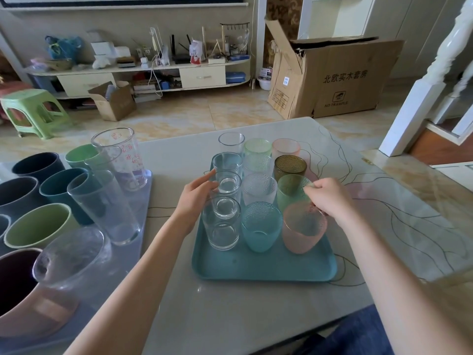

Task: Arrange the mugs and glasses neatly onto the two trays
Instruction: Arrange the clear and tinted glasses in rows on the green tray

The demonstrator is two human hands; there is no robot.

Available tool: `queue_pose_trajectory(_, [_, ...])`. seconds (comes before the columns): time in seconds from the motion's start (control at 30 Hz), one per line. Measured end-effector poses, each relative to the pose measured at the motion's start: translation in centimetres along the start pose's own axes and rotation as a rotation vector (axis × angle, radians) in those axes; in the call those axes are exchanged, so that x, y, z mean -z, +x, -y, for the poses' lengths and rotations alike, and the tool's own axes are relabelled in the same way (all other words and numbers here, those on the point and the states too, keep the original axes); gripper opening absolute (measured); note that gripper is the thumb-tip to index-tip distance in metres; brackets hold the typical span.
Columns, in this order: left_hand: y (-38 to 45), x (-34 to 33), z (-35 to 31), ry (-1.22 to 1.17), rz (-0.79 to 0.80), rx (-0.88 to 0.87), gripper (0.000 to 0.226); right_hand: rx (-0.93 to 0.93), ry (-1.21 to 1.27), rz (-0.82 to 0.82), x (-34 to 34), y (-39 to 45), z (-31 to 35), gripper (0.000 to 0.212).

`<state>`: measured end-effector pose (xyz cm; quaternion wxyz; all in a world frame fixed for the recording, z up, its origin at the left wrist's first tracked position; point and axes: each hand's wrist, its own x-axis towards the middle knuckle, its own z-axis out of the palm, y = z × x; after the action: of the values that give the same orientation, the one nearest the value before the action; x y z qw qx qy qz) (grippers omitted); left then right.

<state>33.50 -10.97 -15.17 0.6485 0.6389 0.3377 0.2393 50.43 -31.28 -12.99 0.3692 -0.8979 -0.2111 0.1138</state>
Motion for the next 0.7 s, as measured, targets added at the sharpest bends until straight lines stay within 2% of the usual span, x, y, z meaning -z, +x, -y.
queue_pose_trajectory(0.17, [0.0,0.1,0.2,0.002,0.006,-0.008,0.04,0.036,-0.038,0.001,0.3,-0.2,0.1,0.041])
queue_pose_trajectory(0.27, [0.0,0.1,0.3,-0.013,0.008,-0.014,0.039,0.075,-0.097,-0.109,0.4,-0.7,0.4,0.044])
queue_pose_trajectory(0.37, [-0.2,0.2,0.4,-0.046,0.037,-0.019,0.035,0.178,-0.116,-0.282,0.3,-1.0,1.4,0.024])
queue_pose_trajectory(0.43, [-0.2,0.4,0.8,-0.07,0.062,-0.024,0.033,0.323,-0.103,-0.333,0.2,-1.1,2.6,0.019])
queue_pose_trajectory(0.57, [-0.6,0.6,1.5,-0.127,0.099,-0.038,0.031,0.553,-0.234,-0.12,-0.4,-1.5,5.1,0.023])
queue_pose_trajectory(0.7, [-0.9,0.6,1.8,-0.162,0.108,-0.049,0.035,0.579,-0.461,0.095,-1.1,-2.7,6.8,0.02])
